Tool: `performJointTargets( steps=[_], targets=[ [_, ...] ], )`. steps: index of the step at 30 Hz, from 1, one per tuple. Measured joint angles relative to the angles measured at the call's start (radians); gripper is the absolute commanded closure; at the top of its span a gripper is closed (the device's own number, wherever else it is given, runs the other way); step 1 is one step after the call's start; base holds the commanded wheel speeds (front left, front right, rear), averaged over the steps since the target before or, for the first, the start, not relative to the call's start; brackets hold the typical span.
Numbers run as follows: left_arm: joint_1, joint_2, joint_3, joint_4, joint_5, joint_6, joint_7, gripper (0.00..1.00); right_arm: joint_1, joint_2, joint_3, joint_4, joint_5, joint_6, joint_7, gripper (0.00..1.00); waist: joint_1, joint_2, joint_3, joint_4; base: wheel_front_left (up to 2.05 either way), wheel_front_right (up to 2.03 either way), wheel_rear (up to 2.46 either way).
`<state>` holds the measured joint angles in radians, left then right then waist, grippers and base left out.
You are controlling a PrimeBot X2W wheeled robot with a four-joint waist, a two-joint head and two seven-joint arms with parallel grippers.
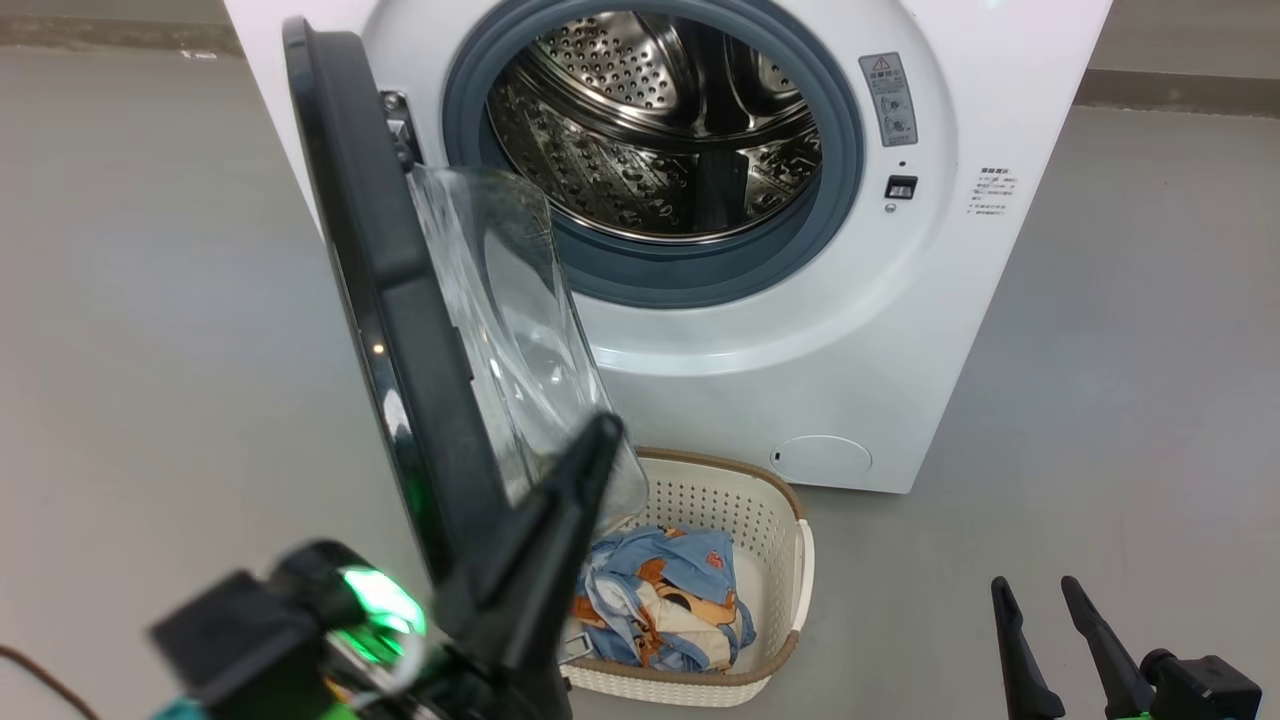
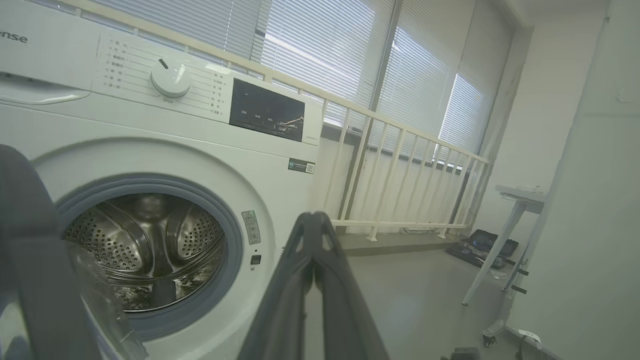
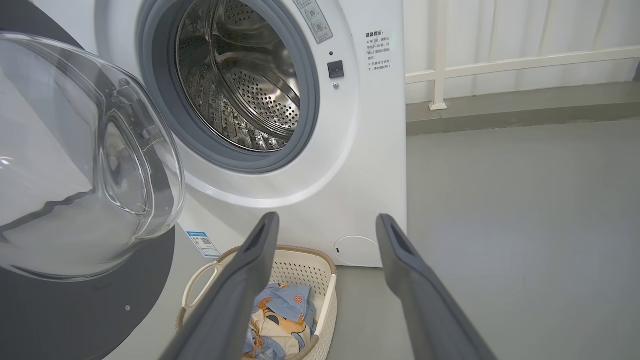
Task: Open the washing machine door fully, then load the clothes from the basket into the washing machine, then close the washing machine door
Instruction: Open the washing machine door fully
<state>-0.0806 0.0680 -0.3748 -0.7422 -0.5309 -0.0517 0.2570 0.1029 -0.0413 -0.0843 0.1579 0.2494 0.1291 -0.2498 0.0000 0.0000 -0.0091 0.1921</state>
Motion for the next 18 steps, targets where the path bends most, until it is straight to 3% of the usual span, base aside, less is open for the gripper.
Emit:
performJointTargets(
  steps=[9, 18],
  targets=[
    [0.086, 0.000, -0.097, 0.032, -0.053, 0.027, 0.061, 1.00, 0.000, 0.000, -0.002, 0.002, 0.004, 0.000, 0.000, 0.00, 0.0000, 0.0000, 0.010, 0.009, 0.00, 0.00, 0.00],
    [0.178, 0.023, -0.122, 0.081, -0.065, 0.057, 0.097, 1.00, 0.000, 0.000, -0.005, 0.011, 0.008, 0.000, 0.000, 0.00, 0.0000, 0.0000, 0.022, 0.025, 0.00, 0.00, 0.00]
  ],
)
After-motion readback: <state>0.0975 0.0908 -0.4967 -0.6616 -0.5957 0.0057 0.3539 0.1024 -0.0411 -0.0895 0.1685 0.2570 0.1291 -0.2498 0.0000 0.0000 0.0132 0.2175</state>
